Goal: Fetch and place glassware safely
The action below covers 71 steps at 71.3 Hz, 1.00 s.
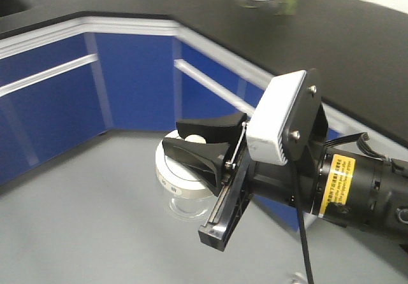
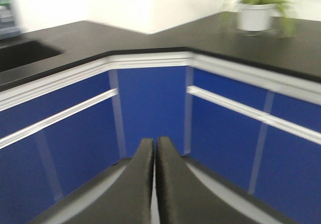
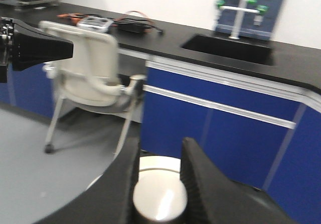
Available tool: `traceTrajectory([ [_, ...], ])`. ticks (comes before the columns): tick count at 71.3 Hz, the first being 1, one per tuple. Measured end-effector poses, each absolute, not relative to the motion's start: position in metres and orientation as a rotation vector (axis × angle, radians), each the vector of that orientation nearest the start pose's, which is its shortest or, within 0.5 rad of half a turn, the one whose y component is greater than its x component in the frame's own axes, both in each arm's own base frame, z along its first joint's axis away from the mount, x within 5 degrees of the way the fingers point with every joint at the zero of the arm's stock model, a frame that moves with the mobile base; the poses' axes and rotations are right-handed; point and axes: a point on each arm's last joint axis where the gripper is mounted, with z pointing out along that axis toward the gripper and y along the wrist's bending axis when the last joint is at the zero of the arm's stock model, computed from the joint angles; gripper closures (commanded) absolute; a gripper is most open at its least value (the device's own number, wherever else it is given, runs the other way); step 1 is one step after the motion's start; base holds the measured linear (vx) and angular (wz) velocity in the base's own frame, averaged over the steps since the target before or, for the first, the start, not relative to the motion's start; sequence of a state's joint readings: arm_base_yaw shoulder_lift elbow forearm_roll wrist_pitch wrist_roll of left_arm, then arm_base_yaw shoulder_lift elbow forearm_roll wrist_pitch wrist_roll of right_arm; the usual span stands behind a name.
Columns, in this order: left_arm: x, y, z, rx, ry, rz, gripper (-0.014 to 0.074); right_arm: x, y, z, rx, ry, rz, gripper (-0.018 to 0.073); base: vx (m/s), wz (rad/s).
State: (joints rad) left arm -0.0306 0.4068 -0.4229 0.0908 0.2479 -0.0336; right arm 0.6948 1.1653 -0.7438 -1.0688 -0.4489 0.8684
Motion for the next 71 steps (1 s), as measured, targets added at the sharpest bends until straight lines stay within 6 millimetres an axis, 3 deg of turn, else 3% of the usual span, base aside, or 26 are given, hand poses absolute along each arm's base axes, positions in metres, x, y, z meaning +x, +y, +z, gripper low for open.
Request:
traceTrajectory([
  [48,0.0931,-0.0008,0.3048,0.056,1.714,0.037,0.0603,0.1714,0.1878,0.3272,-0.973,1.422,0.728,0.0563,0.18,-0.8],
  [71,0.0931,-0.0008,0.3048,0.056,1.714,0.037,0.0603,0.1714,0.1878,0.3272,-0.974,1.421,0.729,0.0563,0.15,-0.56],
])
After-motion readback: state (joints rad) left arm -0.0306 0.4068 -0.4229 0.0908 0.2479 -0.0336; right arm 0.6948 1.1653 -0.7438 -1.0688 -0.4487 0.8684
